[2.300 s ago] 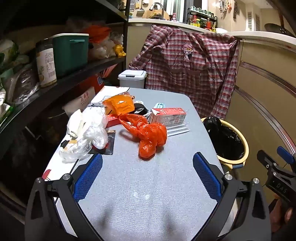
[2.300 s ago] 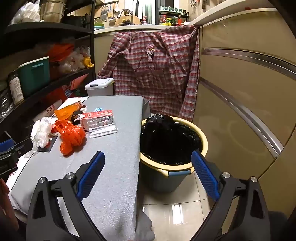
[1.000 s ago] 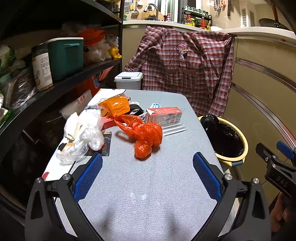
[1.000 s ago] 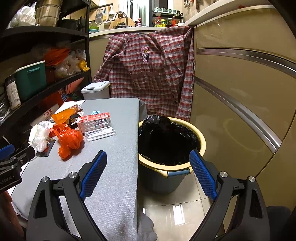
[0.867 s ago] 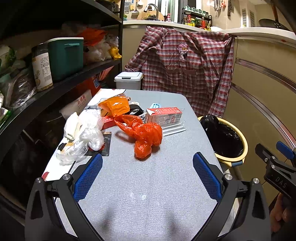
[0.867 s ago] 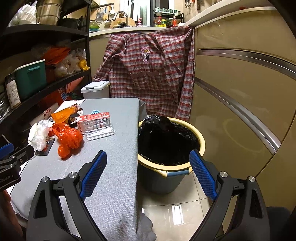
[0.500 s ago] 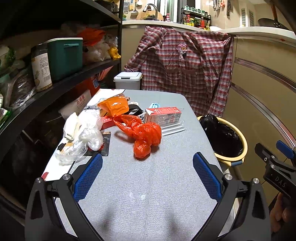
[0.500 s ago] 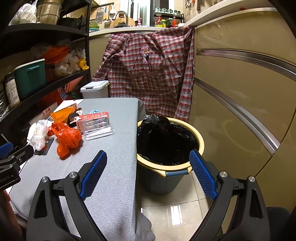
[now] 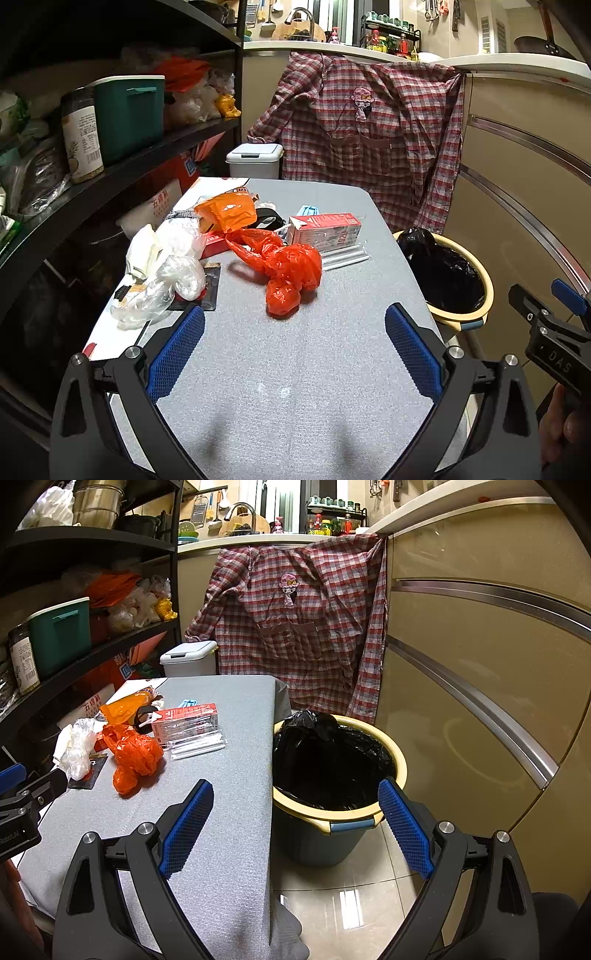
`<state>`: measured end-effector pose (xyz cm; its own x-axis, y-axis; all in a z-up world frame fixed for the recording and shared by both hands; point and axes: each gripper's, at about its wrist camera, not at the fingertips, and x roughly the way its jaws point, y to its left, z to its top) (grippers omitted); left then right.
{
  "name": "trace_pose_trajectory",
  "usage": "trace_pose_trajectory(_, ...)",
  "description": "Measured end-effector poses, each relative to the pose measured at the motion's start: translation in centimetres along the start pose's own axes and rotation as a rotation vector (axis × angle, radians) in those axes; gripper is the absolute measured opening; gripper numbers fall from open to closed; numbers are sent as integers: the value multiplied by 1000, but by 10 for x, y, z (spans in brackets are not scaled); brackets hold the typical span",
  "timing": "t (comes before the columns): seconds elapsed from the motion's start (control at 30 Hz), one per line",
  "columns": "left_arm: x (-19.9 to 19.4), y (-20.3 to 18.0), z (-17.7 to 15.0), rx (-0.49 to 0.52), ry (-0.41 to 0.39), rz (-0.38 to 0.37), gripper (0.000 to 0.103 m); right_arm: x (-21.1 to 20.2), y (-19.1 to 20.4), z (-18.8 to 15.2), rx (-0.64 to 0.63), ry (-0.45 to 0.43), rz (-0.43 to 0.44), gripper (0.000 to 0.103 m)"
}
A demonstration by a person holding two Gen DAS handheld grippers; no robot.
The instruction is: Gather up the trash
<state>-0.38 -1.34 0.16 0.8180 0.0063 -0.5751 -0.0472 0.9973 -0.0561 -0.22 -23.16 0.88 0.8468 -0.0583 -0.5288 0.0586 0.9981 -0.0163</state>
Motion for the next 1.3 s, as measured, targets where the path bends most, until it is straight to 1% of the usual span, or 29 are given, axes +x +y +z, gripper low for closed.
trace_pose_trajectory(0.8, 0, 0, 0, 0, -2, -1, 95, 0, 0, -1, -2, -2, -6, 89)
trace_pose_trajectory(0.87, 0, -2, 0, -2, -4, 0, 94, 0, -1, -1, 1, 1, -1, 85)
trace_pose_trajectory(0.9, 0, -3, 1, -6, -5, 1, 92, 0, -1, -1, 4, 1, 0, 83)
trace_pose_trajectory(0.97, 0, -8, 3, -6, -15, 21, 90, 0, -2, 0, 12, -1, 3, 77)
trace_pose_trajectory(1.03, 2, -15, 6, -2, -20, 40, 83, 2, -1, 3, 26, 0, 27, 71)
trace_pose_trajectory(1.07, 2, -15, 7, -4, -20, 48, 82, 3, 1, 5, 32, -2, 38, 69)
trace_pose_trajectory(1.13, 4, -11, 11, -24, -25, 64, 78, 6, 7, 9, 28, -4, 52, 61)
trace_pose_trajectory(1.17, 6, -10, 13, -35, -25, 75, 78, 8, 11, 12, 25, -2, 62, 60)
trace_pose_trajectory(1.23, 9, 0, 15, -64, -22, 90, 78, 17, 19, 20, 26, 19, 108, 51)
trace_pose_trajectory(1.3, 15, 10, 17, -101, -14, 102, 77, 25, 26, 27, 35, 38, 154, 46)
